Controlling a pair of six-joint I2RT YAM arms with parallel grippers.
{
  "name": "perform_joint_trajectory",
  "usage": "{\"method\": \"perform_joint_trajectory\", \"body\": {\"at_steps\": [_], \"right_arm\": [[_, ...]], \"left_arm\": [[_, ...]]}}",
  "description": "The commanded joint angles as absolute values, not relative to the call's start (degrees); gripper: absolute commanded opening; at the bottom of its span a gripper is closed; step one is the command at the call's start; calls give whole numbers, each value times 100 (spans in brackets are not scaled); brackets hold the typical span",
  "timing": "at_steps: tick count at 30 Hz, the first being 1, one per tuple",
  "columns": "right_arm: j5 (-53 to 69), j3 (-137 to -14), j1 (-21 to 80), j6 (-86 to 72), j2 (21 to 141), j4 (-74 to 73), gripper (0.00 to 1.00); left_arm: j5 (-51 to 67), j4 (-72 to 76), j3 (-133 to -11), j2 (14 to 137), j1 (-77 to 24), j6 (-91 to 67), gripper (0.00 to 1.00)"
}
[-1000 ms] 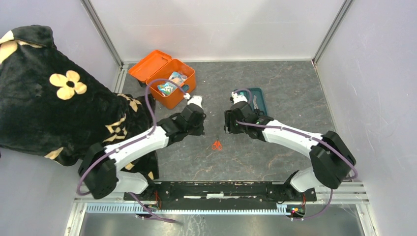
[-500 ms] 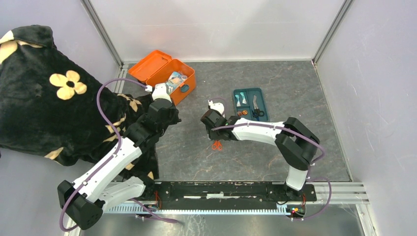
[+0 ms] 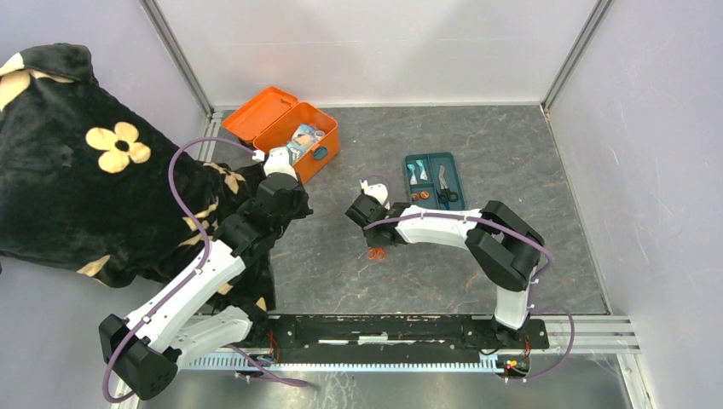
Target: Organize the medicine kit
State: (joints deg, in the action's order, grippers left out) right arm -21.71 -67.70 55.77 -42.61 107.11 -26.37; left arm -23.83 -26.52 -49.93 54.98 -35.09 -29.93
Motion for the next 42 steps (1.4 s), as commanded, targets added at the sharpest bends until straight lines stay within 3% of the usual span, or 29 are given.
{"method": "perform_joint_trajectory", "body": {"at_steps": [1, 12, 15, 29, 33, 42], "right_arm": [[-2068, -6624, 5563, -4485, 10757, -2470, 41], [-2047, -6359, 5213, -4309, 10581, -2441, 5], [-2110, -6286, 5075, -4139, 10366, -2349, 0], [-1558, -6324, 4429, -3073, 9643, -1892, 1], [-1069, -6273, 4441, -2963, 9794, -1779, 22], [-1215, -6650, 4786, -3106, 10374, -2116, 36]], "left_arm": [[-2396, -2539, -4975, 5424, -3489, -2834, 2], [-2309, -2489, -4929, 5494, -3489, -2874, 2], [-2284, -2490, -4918, 5526, -3491, -2881, 2], [-2147, -2430, -4878, 5709, -3490, -2908, 2], [-2022, -2394, -4850, 5787, -3489, -2942, 2], [-1933, -2353, -4808, 5729, -3489, -2966, 3]]}}
